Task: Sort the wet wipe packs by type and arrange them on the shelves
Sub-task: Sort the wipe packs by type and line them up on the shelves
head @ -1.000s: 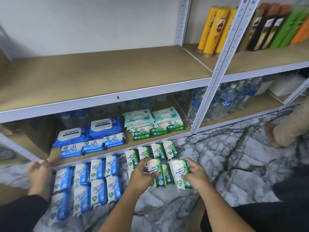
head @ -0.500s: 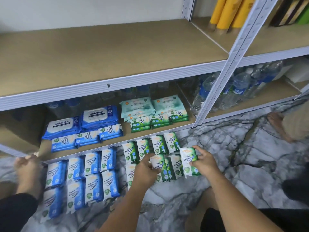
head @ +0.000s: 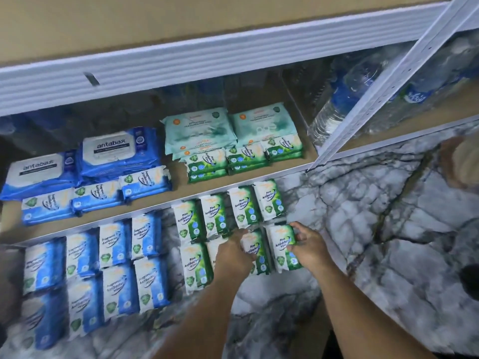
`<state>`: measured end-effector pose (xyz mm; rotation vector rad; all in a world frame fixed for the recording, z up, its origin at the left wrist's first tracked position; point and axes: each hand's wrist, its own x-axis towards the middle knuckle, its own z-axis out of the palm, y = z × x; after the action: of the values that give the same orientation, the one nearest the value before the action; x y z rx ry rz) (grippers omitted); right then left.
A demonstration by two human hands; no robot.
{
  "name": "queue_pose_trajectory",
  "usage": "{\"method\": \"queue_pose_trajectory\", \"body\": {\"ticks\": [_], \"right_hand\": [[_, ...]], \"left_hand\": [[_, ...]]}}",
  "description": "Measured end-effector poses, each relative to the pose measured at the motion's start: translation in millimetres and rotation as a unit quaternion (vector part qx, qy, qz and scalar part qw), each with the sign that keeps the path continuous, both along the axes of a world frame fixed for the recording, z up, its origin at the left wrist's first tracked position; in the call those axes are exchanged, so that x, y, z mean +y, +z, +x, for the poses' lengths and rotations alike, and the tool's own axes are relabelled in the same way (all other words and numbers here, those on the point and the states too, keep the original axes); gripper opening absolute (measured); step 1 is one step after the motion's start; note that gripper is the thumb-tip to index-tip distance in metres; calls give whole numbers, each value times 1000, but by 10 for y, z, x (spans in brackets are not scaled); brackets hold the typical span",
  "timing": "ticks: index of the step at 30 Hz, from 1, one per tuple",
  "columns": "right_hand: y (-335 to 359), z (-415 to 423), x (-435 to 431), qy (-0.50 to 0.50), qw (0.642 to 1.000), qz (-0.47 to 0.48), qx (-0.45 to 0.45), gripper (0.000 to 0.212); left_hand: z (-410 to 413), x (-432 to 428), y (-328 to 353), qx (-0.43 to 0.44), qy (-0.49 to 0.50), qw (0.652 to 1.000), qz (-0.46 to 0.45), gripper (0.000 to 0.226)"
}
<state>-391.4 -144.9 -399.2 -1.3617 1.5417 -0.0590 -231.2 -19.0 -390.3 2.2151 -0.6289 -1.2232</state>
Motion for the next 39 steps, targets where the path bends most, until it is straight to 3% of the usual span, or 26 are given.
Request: {"method": "queue_pose_trajectory", "body": {"ticks": [4,11,17,20,23,27,35,39], "right_hand": [[-231,36,-22,-12,1000,8,-10,75],[-355,35,-15,-10,1000,-4,0,70],[-352,32,41,20,998,-40,38,61],[-234,59,112,9,991,-104,85,64],[-168,86,214,27,987,-125,92,55],[180,280,412,33,987,-154,45,53],[1112,665,910,106,983,-143,-53,45],[1652,869,1152,151,968,-179,-93,40]], "left_hand": [[-27,-57,-139,-19,-12,1000,14,67],[-75,-94,-142,-154,-116,980,41,71],[-45,-57,-87,-195,-157,966,58,68],[-15,8,0,-208,-136,968,21,64],[25,150,160,-211,-103,972,-10,55],[136,425,450,-206,-59,976,-45,38],[446,1018,1224,-224,14,971,-82,31],[603,1293,1664,-203,64,970,-114,44]]}}
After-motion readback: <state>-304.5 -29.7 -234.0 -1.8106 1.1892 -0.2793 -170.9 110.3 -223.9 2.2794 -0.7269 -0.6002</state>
